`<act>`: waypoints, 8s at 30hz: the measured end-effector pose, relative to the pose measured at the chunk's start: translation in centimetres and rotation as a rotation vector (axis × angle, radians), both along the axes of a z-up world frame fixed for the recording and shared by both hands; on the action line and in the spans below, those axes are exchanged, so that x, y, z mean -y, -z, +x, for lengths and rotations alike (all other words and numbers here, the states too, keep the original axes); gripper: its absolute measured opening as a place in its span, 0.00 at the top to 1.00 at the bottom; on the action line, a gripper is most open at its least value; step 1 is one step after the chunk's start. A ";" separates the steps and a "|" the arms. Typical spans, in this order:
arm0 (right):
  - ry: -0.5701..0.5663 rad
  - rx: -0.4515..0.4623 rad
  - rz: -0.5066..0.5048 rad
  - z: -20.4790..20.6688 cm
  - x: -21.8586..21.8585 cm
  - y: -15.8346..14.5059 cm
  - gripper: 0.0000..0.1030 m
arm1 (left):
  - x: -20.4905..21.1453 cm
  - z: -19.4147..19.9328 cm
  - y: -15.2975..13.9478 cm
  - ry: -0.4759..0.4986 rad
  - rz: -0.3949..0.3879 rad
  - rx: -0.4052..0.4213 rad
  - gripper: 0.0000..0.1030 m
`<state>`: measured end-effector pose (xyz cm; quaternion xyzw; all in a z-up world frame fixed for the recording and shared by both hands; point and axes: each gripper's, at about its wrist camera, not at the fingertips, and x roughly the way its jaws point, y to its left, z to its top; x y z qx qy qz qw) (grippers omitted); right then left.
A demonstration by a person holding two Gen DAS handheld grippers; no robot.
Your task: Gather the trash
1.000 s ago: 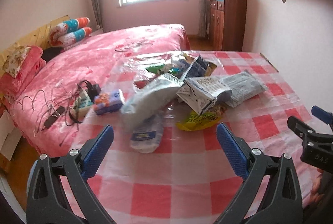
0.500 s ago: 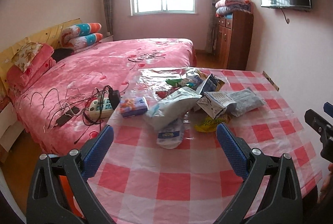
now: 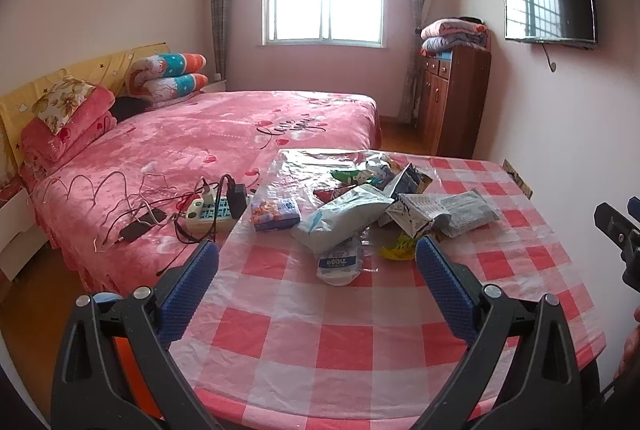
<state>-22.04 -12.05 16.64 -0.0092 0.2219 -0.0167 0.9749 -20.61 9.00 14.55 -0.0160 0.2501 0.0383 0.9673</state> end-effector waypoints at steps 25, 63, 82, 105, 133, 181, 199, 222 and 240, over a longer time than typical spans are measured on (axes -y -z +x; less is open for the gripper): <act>-0.101 -0.108 0.230 3.8 2.7 3.9 0.04 | -3.7 1.6 2.3 0.013 -0.046 -0.058 0.03; -0.295 -0.645 0.998 23.0 1.5 13.2 0.23 | -1.2 26.9 11.7 0.695 -0.076 -0.549 0.03; -0.211 -0.642 0.825 22.9 2.7 13.4 0.14 | 5.2 20.9 10.7 0.881 -0.100 -0.500 0.04; -0.266 -0.518 0.431 17.8 1.1 13.4 0.31 | 3.2 21.5 12.3 0.675 -0.195 -0.455 0.16; -0.437 -0.419 0.529 12.8 -2.6 7.8 0.45 | -8.2 8.6 6.7 0.268 -0.347 -0.158 0.24; -0.936 -0.481 0.427 9.1 -28.1 10.5 0.12 | -28.3 -10.0 13.9 -0.419 -0.246 -0.104 0.10; -0.817 -0.300 0.482 10.5 -18.8 10.5 0.05 | -19.2 -4.4 10.2 -0.309 -0.115 -0.145 0.10; -0.531 -0.242 0.568 14.3 -6.3 10.6 0.05 | -7.1 11.5 5.1 -0.033 -0.192 -0.180 0.10; -0.328 -0.230 0.565 17.2 1.9 11.1 0.05 | 5.4 39.7 7.0 0.101 -0.273 -0.382 0.22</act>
